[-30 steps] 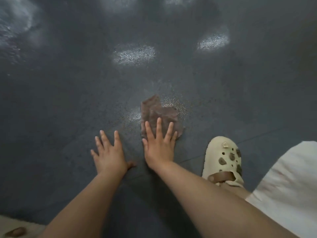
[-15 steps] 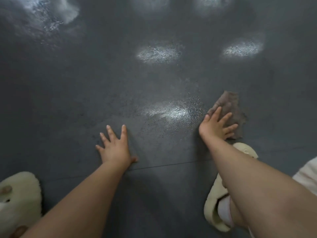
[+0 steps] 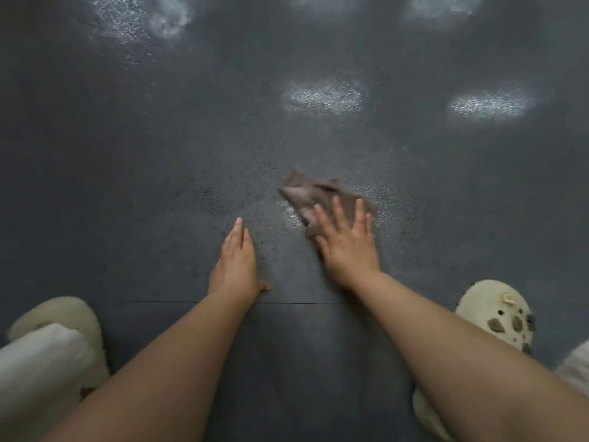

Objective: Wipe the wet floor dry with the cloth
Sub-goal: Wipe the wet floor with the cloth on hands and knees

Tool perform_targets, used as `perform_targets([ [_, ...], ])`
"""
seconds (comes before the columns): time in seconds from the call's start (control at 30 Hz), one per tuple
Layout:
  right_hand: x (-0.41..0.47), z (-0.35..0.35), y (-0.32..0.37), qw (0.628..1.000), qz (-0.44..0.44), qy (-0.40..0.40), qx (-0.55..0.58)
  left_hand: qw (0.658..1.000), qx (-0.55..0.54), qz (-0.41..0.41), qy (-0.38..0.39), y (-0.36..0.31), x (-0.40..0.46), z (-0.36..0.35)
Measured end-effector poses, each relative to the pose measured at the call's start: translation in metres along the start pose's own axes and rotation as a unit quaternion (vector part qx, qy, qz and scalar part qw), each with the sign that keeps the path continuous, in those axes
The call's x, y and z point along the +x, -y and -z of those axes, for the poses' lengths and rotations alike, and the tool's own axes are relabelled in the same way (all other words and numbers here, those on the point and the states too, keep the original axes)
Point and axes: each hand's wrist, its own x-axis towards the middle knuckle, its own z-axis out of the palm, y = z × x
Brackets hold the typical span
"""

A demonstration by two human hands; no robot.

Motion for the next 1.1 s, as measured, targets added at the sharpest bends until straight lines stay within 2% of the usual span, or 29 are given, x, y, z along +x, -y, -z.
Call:
perform_targets([
  [0.13, 0.020, 0.017, -0.021, 0.977, -0.210, -0.019, 0.046, 1.000, 0.023, -0.020, -0.003, 0.014, -0.001, 0.004],
  [0.27, 0.033, 0.015, 0.022, 0.953, -0.283, -0.007, 0.109, 0.998, 0.024, 0.040, -0.029, 0.040, -0.004, 0.009],
  [0.37, 0.036, 0.011, 0.072, 0.972, -0.216, -0.010, 0.094, 0.994, -0.011, 0.104, -0.038, 0.066, -0.009, 0.008],
  [0.5, 0.015, -0.009, 0.152, 0.999, 0.025, 0.007, 0.021, 0.992, -0.009, 0.107, -0.070, 0.098, -0.018, -0.001],
  [0.57, -0.002, -0.020, 0.179, 0.986, 0.167, 0.023, -0.009, 0.990, -0.003, 0.115, -0.088, 0.111, -0.024, -0.004],
  [0.67, 0.000, -0.023, 0.169, 0.962, 0.265, 0.023, -0.056, 0.982, -0.040, 0.164, -0.086, 0.127, -0.032, -0.005],
  [0.73, 0.021, -0.020, 0.145, 0.958, 0.274, -0.006, -0.081, 0.982, -0.050, 0.167, -0.069, 0.132, -0.034, -0.004],
  [0.77, 0.033, -0.015, 0.133, 0.966, 0.246, -0.025, -0.075, 0.983, -0.056, 0.165, -0.062, 0.134, -0.033, -0.003],
  [0.83, 0.052, -0.003, 0.120, 0.994, 0.098, -0.033, -0.030, 0.982, -0.071, 0.164, -0.055, 0.135, -0.031, 0.000],
  [0.87, 0.057, 0.001, 0.120, 0.999, 0.020, -0.036, -0.001, 0.983, -0.074, 0.161, -0.053, 0.135, -0.031, 0.001],
  [0.93, 0.059, 0.005, 0.138, 0.995, -0.074, -0.039, 0.046, 0.984, -0.074, 0.154, -0.049, 0.136, -0.030, 0.001],
  [1.0, 0.051, 0.004, 0.170, 0.994, -0.087, -0.022, 0.068, 0.984, -0.082, 0.147, -0.049, 0.139, -0.030, -0.001],
  [1.1, 0.018, -0.018, 0.216, 0.999, 0.030, 0.004, 0.022, 0.987, -0.095, 0.120, -0.051, 0.148, -0.031, -0.002],
])
